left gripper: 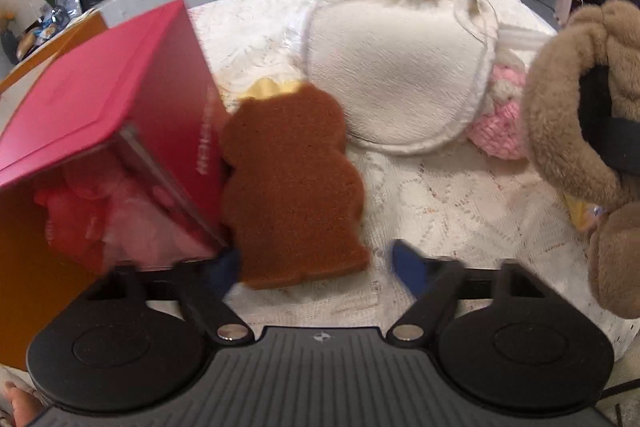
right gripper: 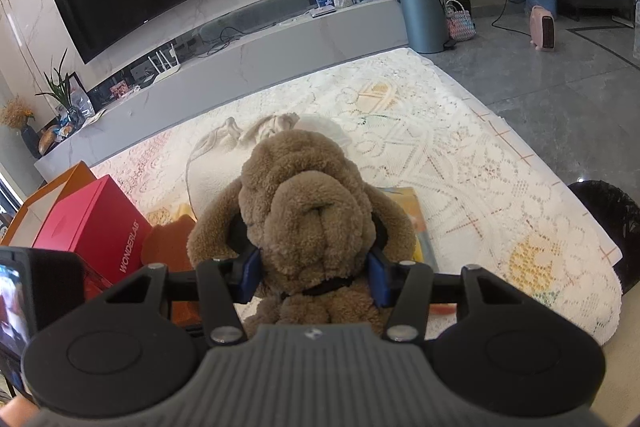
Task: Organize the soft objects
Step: 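Grasp the brown bear sponge with the left gripper while the right holds the dog, then carry the sponge and dog over the white box with both grippers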
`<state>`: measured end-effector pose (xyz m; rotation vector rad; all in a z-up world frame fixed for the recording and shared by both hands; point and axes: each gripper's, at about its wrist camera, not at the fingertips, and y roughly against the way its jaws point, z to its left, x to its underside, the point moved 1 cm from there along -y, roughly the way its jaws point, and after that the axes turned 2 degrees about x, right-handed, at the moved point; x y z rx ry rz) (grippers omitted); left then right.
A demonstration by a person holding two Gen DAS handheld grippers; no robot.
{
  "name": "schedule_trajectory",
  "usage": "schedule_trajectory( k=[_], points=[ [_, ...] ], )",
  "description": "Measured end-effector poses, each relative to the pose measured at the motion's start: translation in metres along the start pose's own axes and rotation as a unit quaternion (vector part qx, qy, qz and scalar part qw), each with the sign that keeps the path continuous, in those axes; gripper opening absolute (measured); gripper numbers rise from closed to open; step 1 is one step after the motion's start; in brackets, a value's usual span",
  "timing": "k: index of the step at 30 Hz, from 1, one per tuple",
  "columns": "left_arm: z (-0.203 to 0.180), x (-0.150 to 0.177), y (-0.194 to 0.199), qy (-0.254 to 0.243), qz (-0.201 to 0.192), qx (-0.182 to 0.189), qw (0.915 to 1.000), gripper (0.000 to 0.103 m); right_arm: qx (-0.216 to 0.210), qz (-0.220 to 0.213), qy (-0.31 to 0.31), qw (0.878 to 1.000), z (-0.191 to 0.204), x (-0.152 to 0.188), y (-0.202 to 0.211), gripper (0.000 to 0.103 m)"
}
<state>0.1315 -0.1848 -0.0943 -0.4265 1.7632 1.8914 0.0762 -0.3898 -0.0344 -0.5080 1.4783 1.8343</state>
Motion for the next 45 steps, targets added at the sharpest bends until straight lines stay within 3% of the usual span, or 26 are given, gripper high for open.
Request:
schedule_trajectory(
  k=[3, 8, 16, 24, 31, 40, 45],
  points=[
    [0.004, 0.002, 0.010, -0.048, -0.005, 0.025, 0.9985, 0.070, -0.006, -0.001, -0.006, 1.000, -0.002, 0.000, 0.000, 0.053],
    [0.021, 0.002, 0.038, -0.080, -0.032, 0.066, 0.9941, 0.064, -0.010, -0.001, -0.012, 1.000, -0.006, 0.001, 0.001, 0.053],
    [0.056, -0.004, 0.100, -0.074, -0.084, 0.147, 0.9827, 0.064, -0.034, -0.005, -0.007, 0.999, -0.004, 0.001, 0.003, 0.053],
    [0.090, -0.006, 0.116, -0.054, -0.082, 0.225, 0.9695, 0.064, -0.039, -0.010, 0.000, 0.999, 0.001, 0.002, 0.008, 0.053],
    [0.111, 0.003, 0.126, -0.041, -0.054, 0.279, 0.9577, 0.063, -0.040, -0.013, 0.013, 0.999, 0.005, 0.003, 0.012, 0.053],
    [0.144, 0.007, 0.129, 0.022, -0.073, 0.355, 0.9319, 0.063, -0.050, -0.020, 0.018, 0.998, 0.009, 0.004, 0.021, 0.053],
    [0.161, 0.007, 0.136, 0.032, -0.101, 0.417, 0.9027, 0.063, -0.063, -0.039, -0.004, 0.997, 0.004, 0.001, 0.032, 0.053]
  ],
)
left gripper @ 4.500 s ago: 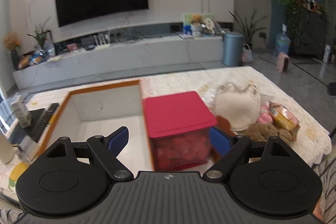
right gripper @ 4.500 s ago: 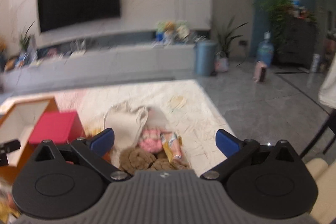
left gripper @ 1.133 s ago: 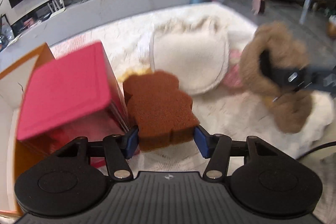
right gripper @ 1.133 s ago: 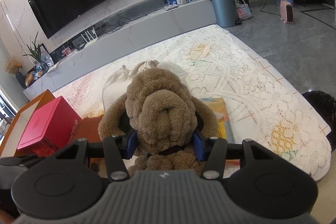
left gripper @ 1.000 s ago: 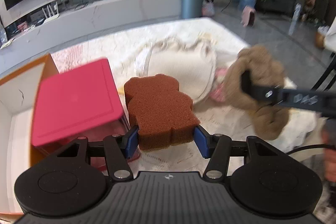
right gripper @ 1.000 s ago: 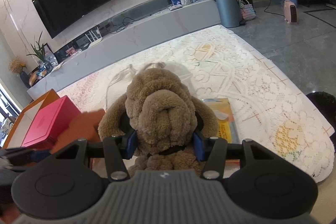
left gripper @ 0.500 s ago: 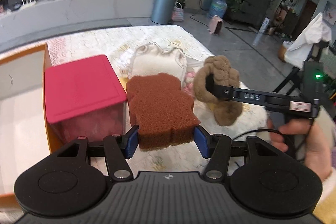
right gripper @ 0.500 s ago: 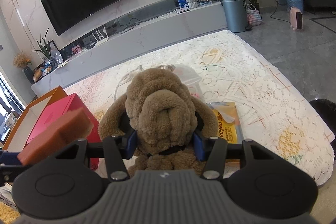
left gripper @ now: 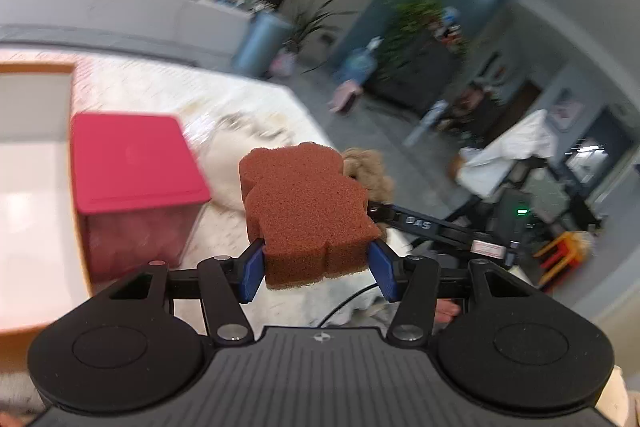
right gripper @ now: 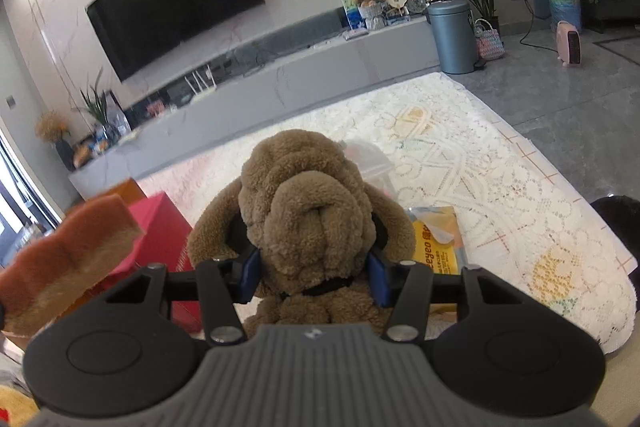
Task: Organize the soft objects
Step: 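Carry the sponge and dog over the white box with both grippers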
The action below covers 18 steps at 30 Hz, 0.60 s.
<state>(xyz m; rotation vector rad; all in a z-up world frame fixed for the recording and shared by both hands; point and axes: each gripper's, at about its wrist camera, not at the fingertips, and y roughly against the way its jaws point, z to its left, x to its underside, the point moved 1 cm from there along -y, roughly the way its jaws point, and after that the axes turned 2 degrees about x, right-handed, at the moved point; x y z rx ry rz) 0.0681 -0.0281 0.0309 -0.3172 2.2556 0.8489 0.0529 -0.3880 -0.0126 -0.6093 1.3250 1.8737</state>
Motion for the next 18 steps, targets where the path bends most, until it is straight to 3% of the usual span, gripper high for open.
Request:
schedule_trajectory(
  k=[5, 9, 13, 18],
  points=[
    [0.003, -0.006, 0.022, -0.010, -0.049, -0.017, 0.9986, 0.063, -0.050, -0.015, -0.008, 0.999, 0.005, -0.004, 0.016, 0.052],
    [0.003, -0.006, 0.055, -0.029, -0.106, -0.047, 0.9928, 0.063, -0.096, -0.039, 0.005, 0.995, 0.026, -0.012, 0.038, 0.052],
    [0.006, 0.001, 0.091, -0.055, -0.150, -0.060, 0.9854, 0.063, -0.170, -0.076, 0.035, 0.982, 0.062, -0.018, 0.071, 0.052],
    [0.011, 0.009, 0.123, -0.064, -0.195, -0.116, 0.9718, 0.063, -0.230, -0.108, 0.039, 0.966, 0.119, -0.030, 0.100, 0.052]
  ],
)
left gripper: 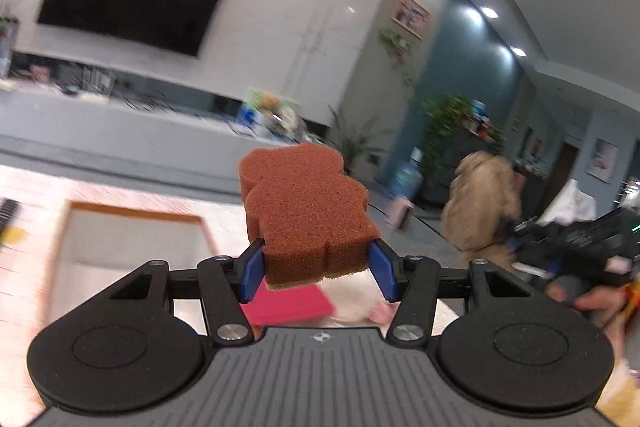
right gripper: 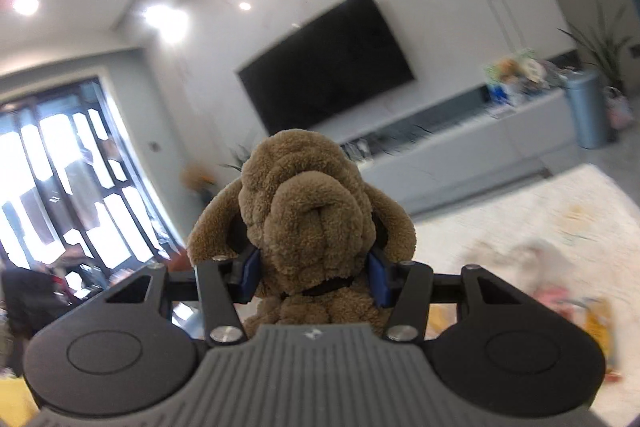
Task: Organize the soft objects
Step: 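Carry the sponge and dog over the white box with both grippers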
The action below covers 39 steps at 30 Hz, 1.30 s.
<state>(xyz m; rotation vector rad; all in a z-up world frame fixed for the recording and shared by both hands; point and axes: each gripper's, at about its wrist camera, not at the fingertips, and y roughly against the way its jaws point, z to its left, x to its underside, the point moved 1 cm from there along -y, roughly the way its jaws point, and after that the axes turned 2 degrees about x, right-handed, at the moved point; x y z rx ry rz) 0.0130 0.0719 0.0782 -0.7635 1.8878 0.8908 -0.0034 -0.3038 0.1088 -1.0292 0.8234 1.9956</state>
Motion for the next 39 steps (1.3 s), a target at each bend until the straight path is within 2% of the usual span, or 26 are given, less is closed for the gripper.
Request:
schedule_trajectory(
  k=[4, 9, 11, 14, 17, 19, 21, 25, 29, 33, 36, 37, 39],
  points=[
    [0.012, 0.002, 0.008, -0.003, -0.016, -0.061, 0.9980, 0.063, -0.016, -0.003, 0.027, 1.000, 0.055, -0.006, -0.019, 0.053],
    [0.029, 0.010, 0.001, 0.006, -0.005, -0.130, 0.9914, 0.063, -0.054, 0.024, 0.042, 0.997, 0.111, 0.001, -0.058, 0.053],
    [0.030, 0.016, -0.006, -0.020, 0.006, -0.150, 0.9885, 0.063, -0.037, 0.044, 0.061, 0.996, 0.131, 0.010, -0.078, 0.054],
    [0.040, 0.021, -0.013, -0.049, 0.028, -0.185, 0.9812, 0.063, 0.019, 0.071, 0.092, 0.993, 0.150, 0.027, -0.114, 0.054],
    [0.058, 0.028, -0.017, -0.021, 0.056, -0.177, 0.9824, 0.063, 0.061, 0.100, 0.106, 0.987, 0.152, 0.046, -0.150, 0.054],
    [0.065, 0.031, -0.015, -0.014, 0.064, -0.195, 0.9786, 0.063, 0.080, 0.124, 0.109, 0.983, 0.149, 0.061, -0.170, 0.054],
    [0.067, 0.030, -0.015, -0.014, 0.071, -0.214, 0.9740, 0.063, 0.088, 0.146, 0.105, 0.980, 0.145, 0.073, -0.186, 0.054],
    [0.069, 0.033, -0.016, -0.011, 0.092, -0.209, 0.9735, 0.063, 0.098, 0.171, 0.086, 0.977, 0.134, 0.092, -0.208, 0.054],
    [0.067, 0.047, -0.024, -0.034, 0.129, -0.239, 0.9618, 0.064, 0.136, 0.200, 0.120, 0.963, 0.129, 0.112, -0.229, 0.054],
    [0.064, 0.060, -0.027, -0.048, 0.161, -0.262, 0.9503, 0.069, 0.129, 0.224, 0.110, 0.960, 0.116, 0.124, -0.246, 0.054],
    [0.067, 0.064, -0.025, -0.040, 0.179, -0.273, 0.9445, 0.072, 0.135, 0.230, 0.128, 0.955, 0.122, 0.132, -0.248, 0.054],
    [0.067, 0.064, -0.023, -0.039, 0.179, -0.275, 0.9438, 0.072, 0.136, 0.232, 0.132, 0.954, 0.121, 0.133, -0.250, 0.054],
    [0.072, 0.061, -0.018, -0.021, 0.171, -0.265, 0.9487, 0.077, 0.133, 0.236, 0.130, 0.954, 0.121, 0.134, -0.250, 0.054]
  ],
)
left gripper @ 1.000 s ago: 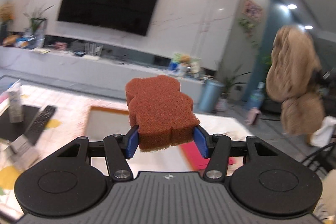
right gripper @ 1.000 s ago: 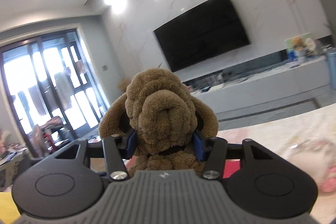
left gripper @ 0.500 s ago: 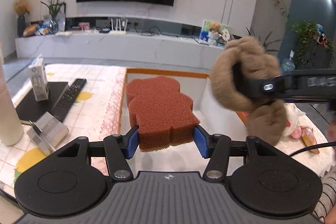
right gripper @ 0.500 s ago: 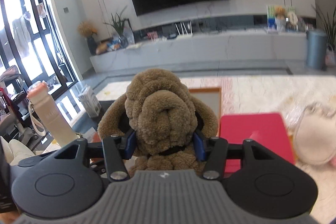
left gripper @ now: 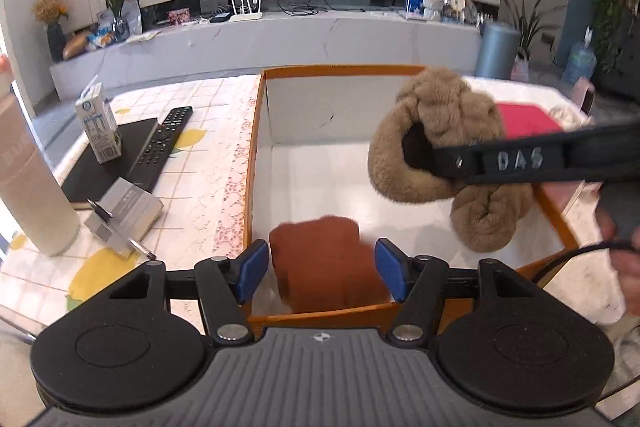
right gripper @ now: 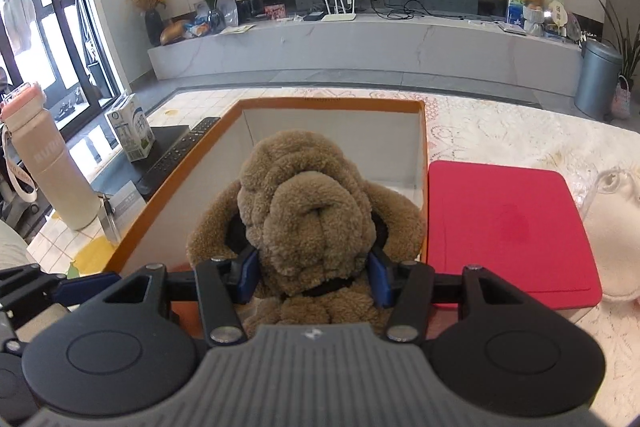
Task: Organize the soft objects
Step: 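Carry the sponge and dog over the white box with both grippers, then lower and release the sponge and dog into the white box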
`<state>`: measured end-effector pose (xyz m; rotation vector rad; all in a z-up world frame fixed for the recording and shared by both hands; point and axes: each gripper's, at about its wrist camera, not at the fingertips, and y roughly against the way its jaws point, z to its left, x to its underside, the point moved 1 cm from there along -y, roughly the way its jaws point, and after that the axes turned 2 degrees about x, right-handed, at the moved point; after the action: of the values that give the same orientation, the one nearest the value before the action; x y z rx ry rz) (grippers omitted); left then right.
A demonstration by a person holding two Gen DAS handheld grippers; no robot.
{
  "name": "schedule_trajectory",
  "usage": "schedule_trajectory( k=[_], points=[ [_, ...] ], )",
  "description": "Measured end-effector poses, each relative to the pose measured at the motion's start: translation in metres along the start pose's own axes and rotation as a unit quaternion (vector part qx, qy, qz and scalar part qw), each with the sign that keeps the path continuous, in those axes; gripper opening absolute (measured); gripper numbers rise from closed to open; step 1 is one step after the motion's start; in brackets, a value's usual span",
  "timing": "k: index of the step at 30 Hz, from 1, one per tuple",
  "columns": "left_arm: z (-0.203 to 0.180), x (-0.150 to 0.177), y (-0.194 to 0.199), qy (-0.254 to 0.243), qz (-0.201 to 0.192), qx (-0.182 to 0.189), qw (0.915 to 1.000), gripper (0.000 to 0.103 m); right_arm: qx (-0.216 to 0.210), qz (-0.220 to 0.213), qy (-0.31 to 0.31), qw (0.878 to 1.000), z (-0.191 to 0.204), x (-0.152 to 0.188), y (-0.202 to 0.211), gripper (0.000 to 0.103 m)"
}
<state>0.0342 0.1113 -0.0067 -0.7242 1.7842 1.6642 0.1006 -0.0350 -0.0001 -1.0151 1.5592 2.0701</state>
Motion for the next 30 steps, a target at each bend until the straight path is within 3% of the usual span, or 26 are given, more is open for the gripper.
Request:
schedule_trajectory(
  k=[3, 6, 9, 11, 15, 18, 21, 26, 28, 30],
  points=[
    [0.017, -0.004, 0.008, 0.049, -0.019, 0.052, 0.9972, 0.085, -0.001, 0.003, -0.004, 1.000, -0.002, -0.002, -0.001, 0.054],
    [0.039, -0.007, 0.018, 0.122, -0.046, 0.099, 0.9865, 0.089, -0.002, 0.005, -0.008, 1.000, -0.005, -0.004, -0.002, 0.054],
    [0.053, -0.008, 0.022, 0.171, -0.070, 0.087, 0.9789, 0.089, -0.009, 0.012, -0.019, 1.000, -0.006, -0.003, -0.006, 0.054],
    [0.055, -0.010, 0.019, 0.174, -0.072, 0.075, 0.9792, 0.089, -0.007, 0.019, -0.017, 1.000, -0.002, -0.002, -0.011, 0.054],
    [0.059, -0.009, 0.008, 0.184, -0.047, 0.098, 0.9770, 0.089, 0.024, 0.020, 0.030, 0.999, 0.014, 0.005, -0.018, 0.054],
    [0.060, -0.009, 0.006, 0.185, -0.047, 0.094, 0.9770, 0.089, 0.019, 0.032, 0.042, 0.998, 0.019, 0.009, -0.024, 0.054],
    [0.063, -0.008, 0.005, 0.193, -0.049, 0.088, 0.9762, 0.089, 0.044, 0.036, 0.069, 0.996, 0.021, 0.011, -0.027, 0.054],
    [0.065, -0.007, 0.002, 0.196, -0.050, 0.073, 0.9766, 0.088, 0.043, 0.063, 0.090, 0.993, 0.024, 0.004, -0.026, 0.067],
    [0.063, -0.007, 0.003, 0.188, -0.056, 0.077, 0.9775, 0.087, 0.030, 0.060, 0.093, 0.993, 0.022, 0.000, -0.019, 0.087],
    [0.060, -0.008, 0.005, 0.182, -0.061, 0.084, 0.9779, 0.087, 0.021, 0.048, 0.093, 0.994, 0.021, -0.005, -0.009, 0.099]
  ],
)
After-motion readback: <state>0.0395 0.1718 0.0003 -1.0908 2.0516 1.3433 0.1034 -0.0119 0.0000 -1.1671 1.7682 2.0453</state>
